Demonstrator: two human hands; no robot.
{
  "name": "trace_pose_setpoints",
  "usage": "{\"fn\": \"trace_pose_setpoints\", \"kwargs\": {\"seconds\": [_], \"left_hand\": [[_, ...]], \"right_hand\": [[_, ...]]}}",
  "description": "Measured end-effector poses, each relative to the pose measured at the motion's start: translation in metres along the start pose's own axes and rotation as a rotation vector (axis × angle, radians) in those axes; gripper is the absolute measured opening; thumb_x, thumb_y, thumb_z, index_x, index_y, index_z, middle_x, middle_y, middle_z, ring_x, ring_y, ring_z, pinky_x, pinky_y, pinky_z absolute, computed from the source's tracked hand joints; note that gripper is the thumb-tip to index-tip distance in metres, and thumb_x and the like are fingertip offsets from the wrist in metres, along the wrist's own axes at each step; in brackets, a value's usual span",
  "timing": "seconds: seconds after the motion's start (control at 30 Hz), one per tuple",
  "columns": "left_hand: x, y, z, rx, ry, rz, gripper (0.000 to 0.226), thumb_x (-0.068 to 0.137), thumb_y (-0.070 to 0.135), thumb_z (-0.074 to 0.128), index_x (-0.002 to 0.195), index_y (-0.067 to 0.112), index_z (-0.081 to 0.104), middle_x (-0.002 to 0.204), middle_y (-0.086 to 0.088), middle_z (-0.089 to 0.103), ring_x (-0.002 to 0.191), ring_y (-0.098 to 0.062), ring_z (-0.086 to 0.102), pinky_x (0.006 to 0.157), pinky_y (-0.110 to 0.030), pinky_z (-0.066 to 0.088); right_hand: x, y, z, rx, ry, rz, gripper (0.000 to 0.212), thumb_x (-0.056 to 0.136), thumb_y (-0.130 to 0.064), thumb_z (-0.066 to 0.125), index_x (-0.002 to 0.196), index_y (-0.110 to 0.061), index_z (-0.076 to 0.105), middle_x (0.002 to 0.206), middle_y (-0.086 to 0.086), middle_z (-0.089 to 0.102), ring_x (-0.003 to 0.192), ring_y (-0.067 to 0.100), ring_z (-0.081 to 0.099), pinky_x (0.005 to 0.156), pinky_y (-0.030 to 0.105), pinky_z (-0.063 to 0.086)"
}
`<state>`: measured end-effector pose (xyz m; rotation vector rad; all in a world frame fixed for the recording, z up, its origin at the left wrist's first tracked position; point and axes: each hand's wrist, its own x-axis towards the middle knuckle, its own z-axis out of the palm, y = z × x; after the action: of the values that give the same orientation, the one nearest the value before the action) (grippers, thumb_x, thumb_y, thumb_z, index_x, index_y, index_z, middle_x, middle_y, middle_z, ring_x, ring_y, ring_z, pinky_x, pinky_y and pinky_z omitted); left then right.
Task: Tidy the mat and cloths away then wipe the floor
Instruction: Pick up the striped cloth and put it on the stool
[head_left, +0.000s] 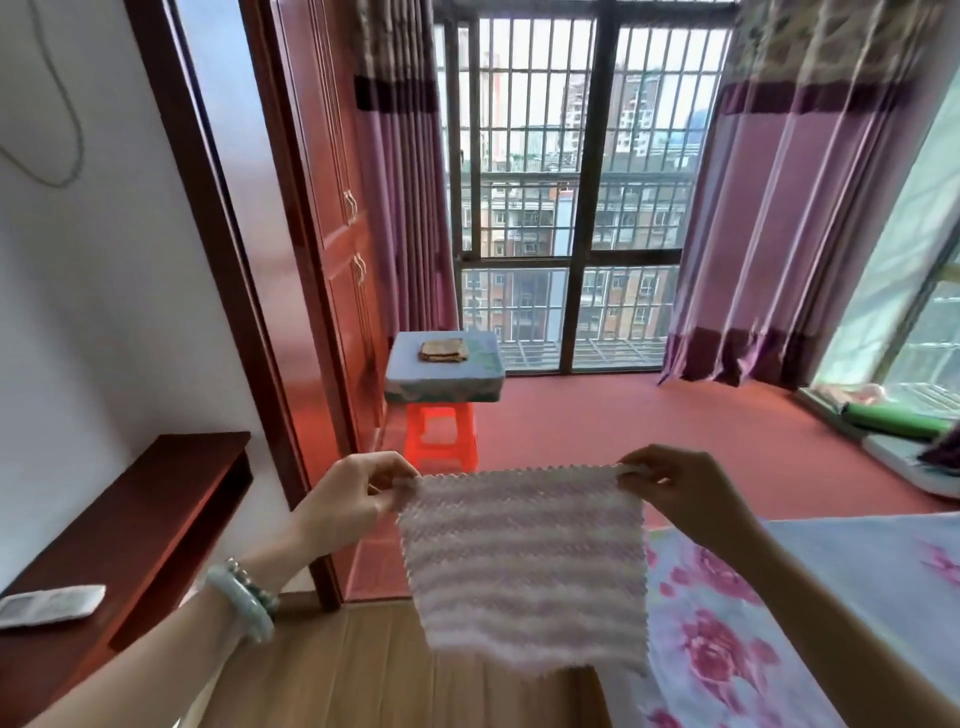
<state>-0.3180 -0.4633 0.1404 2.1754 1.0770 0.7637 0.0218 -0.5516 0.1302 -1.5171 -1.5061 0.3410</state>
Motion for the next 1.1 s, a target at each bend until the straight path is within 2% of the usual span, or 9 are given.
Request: {"fn": "trace_pose_setpoints", "kwargs": {"seconds": [0.17,0.33,0.5,0.6,0.73,0.83,0.93,1.1], "left_hand": [[0.112,-0.006,0.01,0.004,0.021,-0.004,0.014,0.082,0.004,0.071,0.087,0.017,0.071,0.082,0.005,0.071,0.077,-0.006,0.066,0.073,-0.016,0.05],[0.201,-0.026,0.02,0.0,0.072,-0.035,0.02,0.081,0.002,0.071,0.086,0.021,0.071,0.078,0.013,0.07,0.076,-0.002,0.066,0.071,-0.013,0.049],[0.289,-0.057,0.031,-0.019,0.061,-0.035,0.022,0.078,-0.005,0.07,0.083,0.017,0.071,0.079,0.016,0.07,0.073,0.002,0.065,0.071,-0.01,0.046],[0.347,-0.08,0.033,-0.028,0.035,-0.023,0.022,0.078,-0.001,0.072,0.081,0.02,0.071,0.076,0.019,0.07,0.074,0.002,0.065,0.072,-0.01,0.046],[0.437,-0.117,0.031,-0.072,-0.014,-0.005,0.016,0.08,0.0,0.072,0.086,0.015,0.072,0.078,0.013,0.072,0.077,-0.003,0.067,0.076,-0.017,0.051],[0.51,-0.142,0.027,-0.097,-0.058,0.003,0.016,0.079,-0.001,0.073,0.086,0.013,0.072,0.078,0.01,0.073,0.077,-0.003,0.067,0.077,-0.019,0.051],[0.576,-0.159,0.026,-0.135,-0.085,0.008,0.018,0.078,-0.004,0.072,0.081,0.013,0.07,0.072,0.008,0.071,0.071,-0.002,0.063,0.07,-0.017,0.049],[0.665,-0.182,0.034,-0.147,-0.054,0.038,0.023,0.077,-0.005,0.072,0.078,0.017,0.07,0.077,0.003,0.073,0.075,-0.003,0.066,0.078,-0.018,0.051]], "right_hand": [[0.101,0.044,-0.017,0.032,0.001,-0.004,0.046,0.068,0.0,0.079,0.06,-0.045,0.068,0.066,-0.011,0.071,0.058,0.002,0.061,0.065,0.022,0.048],[0.18,0.087,-0.015,0.029,-0.015,-0.023,0.041,0.068,0.003,0.079,0.067,-0.036,0.065,0.063,-0.012,0.07,0.059,0.003,0.06,0.062,0.017,0.048],[0.258,0.138,-0.001,-0.01,0.004,-0.013,0.041,0.068,-0.003,0.08,0.068,-0.04,0.064,0.067,-0.005,0.072,0.061,0.007,0.064,0.066,0.029,0.052],[0.309,0.165,0.01,-0.022,0.013,-0.002,0.043,0.068,-0.001,0.08,0.065,-0.041,0.064,0.064,-0.007,0.07,0.058,0.0,0.061,0.062,0.022,0.049],[0.387,0.197,0.023,-0.039,0.015,-0.002,0.042,0.069,-0.002,0.08,0.068,-0.041,0.064,0.064,-0.012,0.07,0.057,-0.005,0.058,0.059,0.013,0.046],[0.446,0.218,0.03,-0.027,0.046,0.025,0.041,0.069,-0.001,0.079,0.068,-0.039,0.065,0.063,-0.017,0.069,0.056,-0.005,0.058,0.059,0.011,0.045],[0.497,0.236,0.037,-0.031,0.064,0.046,0.04,0.07,-0.001,0.079,0.067,-0.038,0.065,0.063,-0.018,0.069,0.057,-0.005,0.059,0.059,0.011,0.044],[0.568,0.273,0.044,-0.042,0.078,0.078,0.041,0.07,0.0,0.078,0.067,-0.038,0.065,0.062,-0.02,0.068,0.056,-0.005,0.058,0.059,0.011,0.044]]}}
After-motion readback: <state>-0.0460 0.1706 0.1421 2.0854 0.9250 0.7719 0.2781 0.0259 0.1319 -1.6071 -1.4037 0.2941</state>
